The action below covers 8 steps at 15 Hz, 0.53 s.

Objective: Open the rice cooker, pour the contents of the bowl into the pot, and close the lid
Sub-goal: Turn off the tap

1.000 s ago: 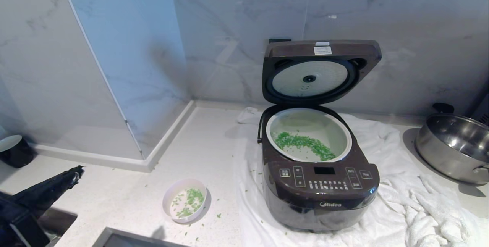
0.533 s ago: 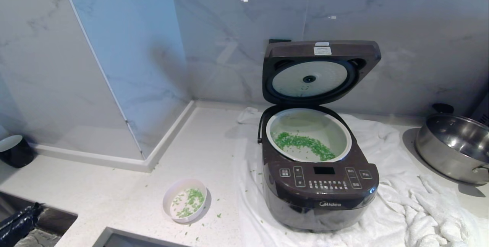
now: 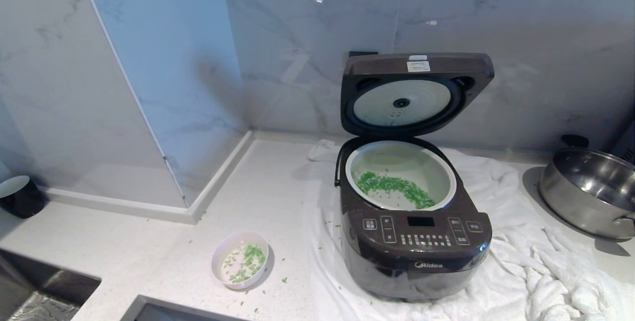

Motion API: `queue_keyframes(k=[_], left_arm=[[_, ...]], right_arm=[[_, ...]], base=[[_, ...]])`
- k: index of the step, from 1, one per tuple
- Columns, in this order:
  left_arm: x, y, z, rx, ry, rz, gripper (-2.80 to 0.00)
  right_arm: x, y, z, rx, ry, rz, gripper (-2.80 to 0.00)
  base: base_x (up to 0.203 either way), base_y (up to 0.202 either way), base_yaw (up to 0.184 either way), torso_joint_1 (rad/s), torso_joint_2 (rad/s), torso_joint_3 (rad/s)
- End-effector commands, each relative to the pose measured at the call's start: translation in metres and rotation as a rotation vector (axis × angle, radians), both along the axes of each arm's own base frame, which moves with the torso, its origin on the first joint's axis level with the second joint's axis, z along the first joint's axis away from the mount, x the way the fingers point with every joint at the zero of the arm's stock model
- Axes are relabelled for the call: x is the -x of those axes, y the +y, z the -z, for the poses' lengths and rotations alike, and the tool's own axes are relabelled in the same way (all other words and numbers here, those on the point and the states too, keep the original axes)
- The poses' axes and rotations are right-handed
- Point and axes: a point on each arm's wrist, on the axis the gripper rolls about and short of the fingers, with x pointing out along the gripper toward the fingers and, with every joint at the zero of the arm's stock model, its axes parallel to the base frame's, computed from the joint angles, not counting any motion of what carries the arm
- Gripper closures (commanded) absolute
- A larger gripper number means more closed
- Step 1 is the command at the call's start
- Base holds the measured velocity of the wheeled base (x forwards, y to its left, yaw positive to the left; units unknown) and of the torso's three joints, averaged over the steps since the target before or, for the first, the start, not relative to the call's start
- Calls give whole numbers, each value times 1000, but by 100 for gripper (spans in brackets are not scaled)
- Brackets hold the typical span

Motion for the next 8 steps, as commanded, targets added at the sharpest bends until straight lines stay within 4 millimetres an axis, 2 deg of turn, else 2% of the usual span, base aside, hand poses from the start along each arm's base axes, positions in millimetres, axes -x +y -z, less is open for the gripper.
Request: queue_keyframes(k=[1,4,6,8], left_arm=[[7,-1,11,-15,-26,-44,0],[22,-2,36,-28,-91,71,0],[18,-3,58,-29,-47,106,0],[9,-1,81,-18,29,48,0]], right_arm=[[0,0,0,0,0,0,0],[0,0,0,-6,0,2,0],[0,0,0,-4,0,0,0],[0,0,0,-6,0,1,0]], base=[[0,0,0,0,0,0],[0,0,0,0,0,0],[0,0,0,0,0,0],[0,0,0,0,0,0]])
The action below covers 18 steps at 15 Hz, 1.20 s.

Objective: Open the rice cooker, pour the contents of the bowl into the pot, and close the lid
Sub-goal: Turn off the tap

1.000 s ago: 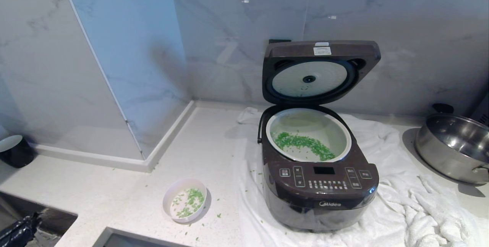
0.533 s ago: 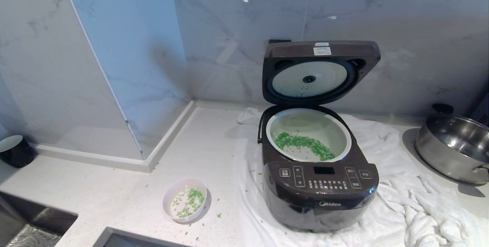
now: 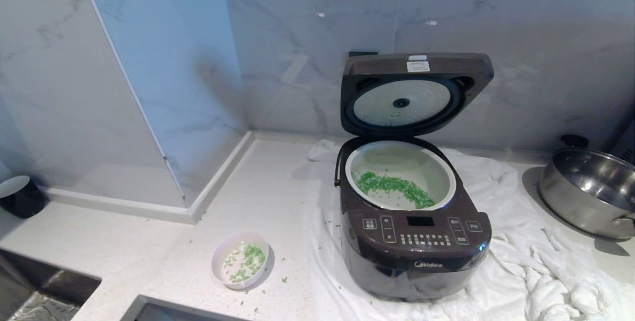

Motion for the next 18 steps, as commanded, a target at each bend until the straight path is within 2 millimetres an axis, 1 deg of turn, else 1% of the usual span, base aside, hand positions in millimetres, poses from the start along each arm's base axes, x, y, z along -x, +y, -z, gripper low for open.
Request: queue_keyframes(k=[1,2,5,7,18], left_arm=[[-4,1,15,41,18,-29,0],[-7,1,24,72,45,-36,0],[-7,1,26,138,70,-48,0],[-7,2,25,177,72,-86,0],[-8,2,26,167,53,-81,0]], right_arm=[[0,0,0,0,0,-1,0],[0,0,0,0,0,0,0],[0,0,0,0,0,0,0],[0,0,0,-4,1,0,0],[0,0,0,-7,0,2,0]], base=[[0,0,0,0,0,0],[0,0,0,0,0,0],[0,0,0,0,0,0],[0,0,0,0,0,0],[0,0,0,0,0,0]])
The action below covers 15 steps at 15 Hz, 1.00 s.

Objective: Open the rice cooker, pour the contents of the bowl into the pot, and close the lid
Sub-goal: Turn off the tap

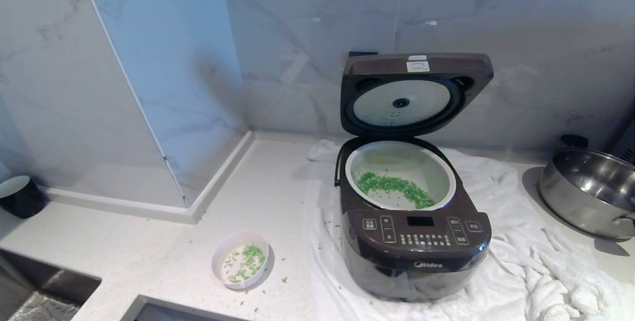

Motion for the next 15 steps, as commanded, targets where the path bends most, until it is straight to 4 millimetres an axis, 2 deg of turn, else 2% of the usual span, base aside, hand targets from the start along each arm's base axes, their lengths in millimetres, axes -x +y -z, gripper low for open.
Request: queue_keyframes(k=[1,4,13,15], left_arm=[[0,0,0,-1,4,1,0],[0,0,0,-4,3,-1,0],[0,0,0,-4,3,-2,0],[0,0,0,-4,3,-2,0]], right_arm=[[0,0,0,0,1,-1,0],[0,0,0,0,0,-1,0],[0,0,0,0,1,-1,0],[0,0,0,0,1,-1,0]], base=[[0,0,0,0,0,0],[-89,0,-1,2,2,3],[0,0,0,0,0,0],[-1,-1,85,2,2,2]])
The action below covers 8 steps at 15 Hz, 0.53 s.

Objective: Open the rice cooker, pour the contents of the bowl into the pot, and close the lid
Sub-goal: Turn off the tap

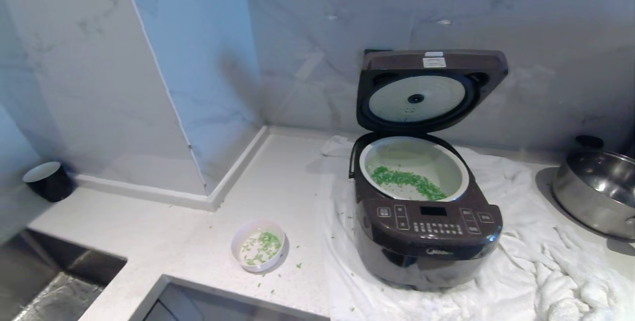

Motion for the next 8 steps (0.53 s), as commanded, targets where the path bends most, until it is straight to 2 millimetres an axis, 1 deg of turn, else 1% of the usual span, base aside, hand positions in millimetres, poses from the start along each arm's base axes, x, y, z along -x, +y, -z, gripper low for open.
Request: queue_keyframes(k=[1,8], left_arm=[[0,0,0,0,4,0,0],[0,0,0,-19,2,4,0]], right_arm=[[0,0,0,0,0,-2,0],[0,0,0,-1,2,-2,0]], base=[[1,-6,164,7,3,3],[0,-6,174,4,2,3]])
